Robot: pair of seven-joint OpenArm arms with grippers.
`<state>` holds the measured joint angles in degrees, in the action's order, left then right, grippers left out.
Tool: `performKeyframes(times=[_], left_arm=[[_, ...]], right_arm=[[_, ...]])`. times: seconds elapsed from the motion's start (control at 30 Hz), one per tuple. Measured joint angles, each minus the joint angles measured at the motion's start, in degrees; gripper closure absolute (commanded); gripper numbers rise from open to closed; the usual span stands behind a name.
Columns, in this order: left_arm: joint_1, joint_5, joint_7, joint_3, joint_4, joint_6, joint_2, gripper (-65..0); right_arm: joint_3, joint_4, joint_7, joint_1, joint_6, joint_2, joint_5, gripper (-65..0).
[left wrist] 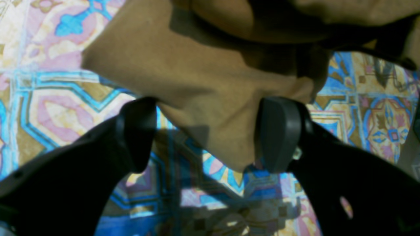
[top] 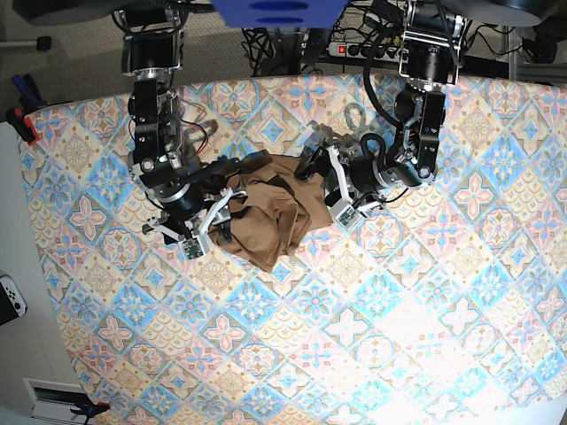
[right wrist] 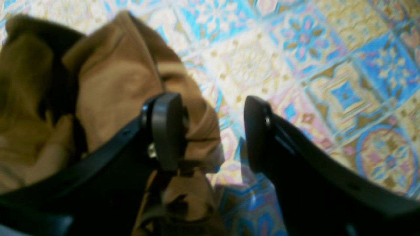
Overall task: Layout the t-shirt on the table in an organized manner, then fold the t-shirt properly
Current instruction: 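Release and regrasp the bundled shirt with the right gripper, then lift and fold the shirt bundle with the right gripper toward the left gripper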
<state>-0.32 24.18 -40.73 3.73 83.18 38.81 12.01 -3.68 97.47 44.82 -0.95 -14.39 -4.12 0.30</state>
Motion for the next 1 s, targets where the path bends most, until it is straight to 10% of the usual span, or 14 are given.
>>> performKeyframes(times=[0.3,0.5,0.8,1.0], left_arm=[[0.0,0.0,0.0,0.0,0.0,0.0,0.0,-47.0],[0.0,0.0,0.0,0.0,0.0,0.0,0.0,-47.0],[0.0,0.0,0.0,0.0,0.0,0.0,0.0,-47.0],[0.0,0.0,0.0,0.0,0.0,0.0,0.0,-47.0]], right_arm=[[6.3,-2.4,-0.2,0.0,0.1,0.0,0.0,-28.5],[9.0,0.0,1.0,-0.1,0.2,-0.5,-0.1,0.0],[10.7,7.0,8.5,-0.2,0.3,-0.4,-0.2,0.0],[24.8,7.6,8.7,0.1,0.2,-0.5,-0.3,0.0]])
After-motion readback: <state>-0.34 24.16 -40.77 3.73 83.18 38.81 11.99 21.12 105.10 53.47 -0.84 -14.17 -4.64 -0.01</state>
